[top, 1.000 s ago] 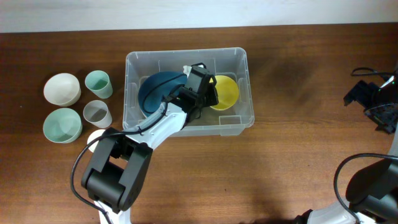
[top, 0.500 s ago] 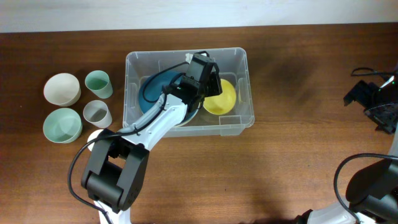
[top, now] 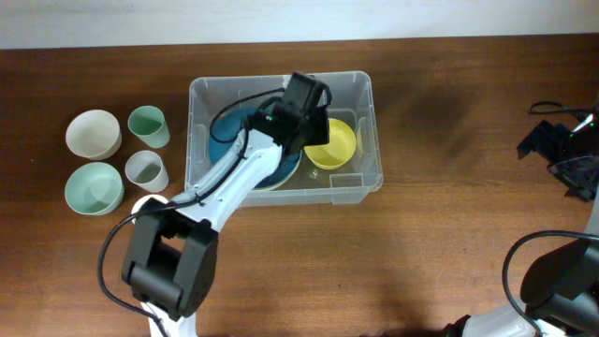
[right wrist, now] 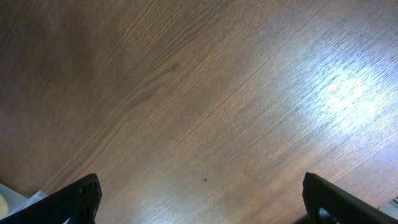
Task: Pack container
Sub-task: 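Lower the yellow bowl into the container and open the left gripper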
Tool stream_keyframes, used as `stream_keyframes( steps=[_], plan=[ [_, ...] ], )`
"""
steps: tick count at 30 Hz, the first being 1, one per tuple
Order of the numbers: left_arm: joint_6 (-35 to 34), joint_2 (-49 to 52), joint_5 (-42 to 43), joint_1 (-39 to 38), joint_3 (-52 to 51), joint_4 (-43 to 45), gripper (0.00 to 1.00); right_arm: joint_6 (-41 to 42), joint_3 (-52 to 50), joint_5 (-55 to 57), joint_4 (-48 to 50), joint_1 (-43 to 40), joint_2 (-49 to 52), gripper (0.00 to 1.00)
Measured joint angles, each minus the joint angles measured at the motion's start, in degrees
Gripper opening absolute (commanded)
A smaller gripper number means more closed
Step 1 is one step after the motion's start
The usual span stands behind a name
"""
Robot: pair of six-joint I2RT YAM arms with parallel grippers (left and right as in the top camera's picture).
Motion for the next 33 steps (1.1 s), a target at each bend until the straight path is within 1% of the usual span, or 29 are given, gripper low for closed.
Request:
stream_keyframes(
  steps=[1, 2, 4, 7, 12, 16, 21, 25, 33],
  plan=[
    [1.1, 0.0, 0.5, 0.0, 3.1, -6.6, 0.01, 0.0, 0.0, 0.0, 0.0, 0.0, 0.0, 0.99],
    [2.4, 0.0, 1.1, 0.0, 5.8, -12.0, 0.01, 0.0, 0.0, 0.0, 0.0, 0.0, 0.0, 0.99],
    [4.1, 0.0, 2.4, 0.0, 8.3, -17.3, 0.01, 0.0, 0.0, 0.0, 0.0, 0.0, 0.0, 0.99],
    [6.7, -0.1, 5.3, -0.1, 8.9, -20.3, 0.01, 0.0, 0.0, 0.0, 0.0, 0.0, 0.0, 0.98],
    [8.9, -0.1, 7.5, -1.3, 8.9, -20.1, 0.01, 0.0, 0.0, 0.0, 0.0, 0.0, 0.0, 0.99],
    [10.6, 0.7, 8.2, -3.9, 9.0, -18.4, 0.01, 0.0, 0.0, 0.0, 0.0, 0.0, 0.0, 0.99],
    [11.1, 5.4, 8.8, -6.5, 9.0, -18.1, 0.01, 0.0, 0.0, 0.0, 0.0, 0.0, 0.0, 0.99],
    [11.1, 8.7, 9.1, -6.6, 9.0, -19.6, 0.01, 0.0, 0.0, 0.0, 0.0, 0.0, 0.0, 0.99],
    [11.1, 9.0, 9.2, -6.6, 9.0, -20.1, 0.01, 0.0, 0.0, 0.0, 0.0, 0.0, 0.0, 0.99]
  ],
)
